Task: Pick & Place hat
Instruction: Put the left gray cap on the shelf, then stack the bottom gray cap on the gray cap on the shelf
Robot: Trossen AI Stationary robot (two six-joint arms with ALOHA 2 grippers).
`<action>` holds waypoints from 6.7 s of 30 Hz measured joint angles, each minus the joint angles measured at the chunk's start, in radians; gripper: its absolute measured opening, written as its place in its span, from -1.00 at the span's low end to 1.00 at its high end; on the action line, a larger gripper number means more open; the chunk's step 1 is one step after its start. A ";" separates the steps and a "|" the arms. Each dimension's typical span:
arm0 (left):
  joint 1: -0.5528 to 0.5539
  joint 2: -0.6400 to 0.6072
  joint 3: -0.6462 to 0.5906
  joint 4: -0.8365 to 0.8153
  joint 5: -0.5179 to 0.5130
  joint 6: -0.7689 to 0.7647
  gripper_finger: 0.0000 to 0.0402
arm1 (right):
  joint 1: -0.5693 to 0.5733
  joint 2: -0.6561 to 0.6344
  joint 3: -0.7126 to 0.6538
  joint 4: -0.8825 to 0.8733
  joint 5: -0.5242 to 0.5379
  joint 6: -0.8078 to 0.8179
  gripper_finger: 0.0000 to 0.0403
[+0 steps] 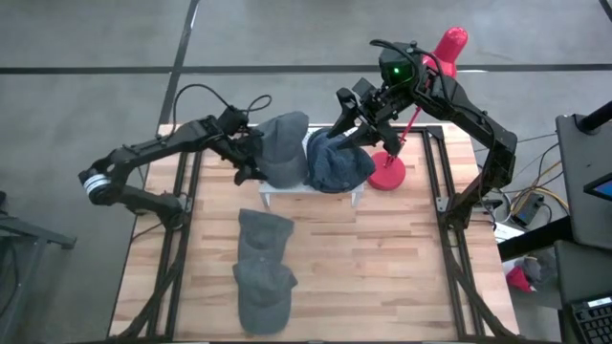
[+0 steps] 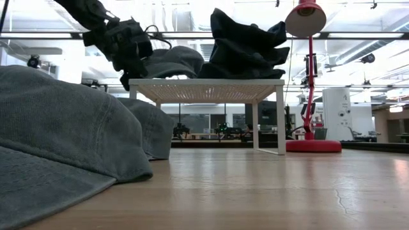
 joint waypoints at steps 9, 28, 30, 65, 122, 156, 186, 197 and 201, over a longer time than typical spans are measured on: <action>0.000 0.007 0.071 -0.131 -0.116 0.139 0.14 | 0.000 0.000 0.000 0.004 0.001 0.012 -0.09; 0.003 0.009 0.200 -0.289 -0.235 0.267 0.14 | 0.000 0.000 0.000 0.025 0.053 0.010 -0.09; 0.003 0.008 0.203 -0.294 -0.260 0.269 0.14 | 0.000 0.000 0.000 0.026 0.053 0.009 -0.09; 0.003 0.006 0.202 -0.512 -0.313 0.326 0.14 | 0.000 0.000 0.000 0.026 0.052 -0.018 -0.09; 0.014 0.051 0.241 -0.642 -0.442 0.338 0.14 | 0.000 0.000 0.000 0.022 0.050 -0.026 -0.09; 0.307 0.022 0.213 -0.429 -0.606 0.137 0.14 | 0.000 0.000 0.000 0.017 0.051 -0.025 -0.09; 0.317 0.131 0.269 -0.192 -0.490 0.126 0.14 | 0.000 0.000 0.000 0.018 0.052 -0.005 -0.09; 0.304 0.131 0.318 -0.134 -0.401 0.125 0.14 | 0.000 0.000 0.000 0.018 0.052 -0.006 -0.09; 0.284 0.142 0.316 -0.131 -0.396 0.125 0.14 | 0.000 0.000 0.000 0.018 0.053 -0.006 -0.09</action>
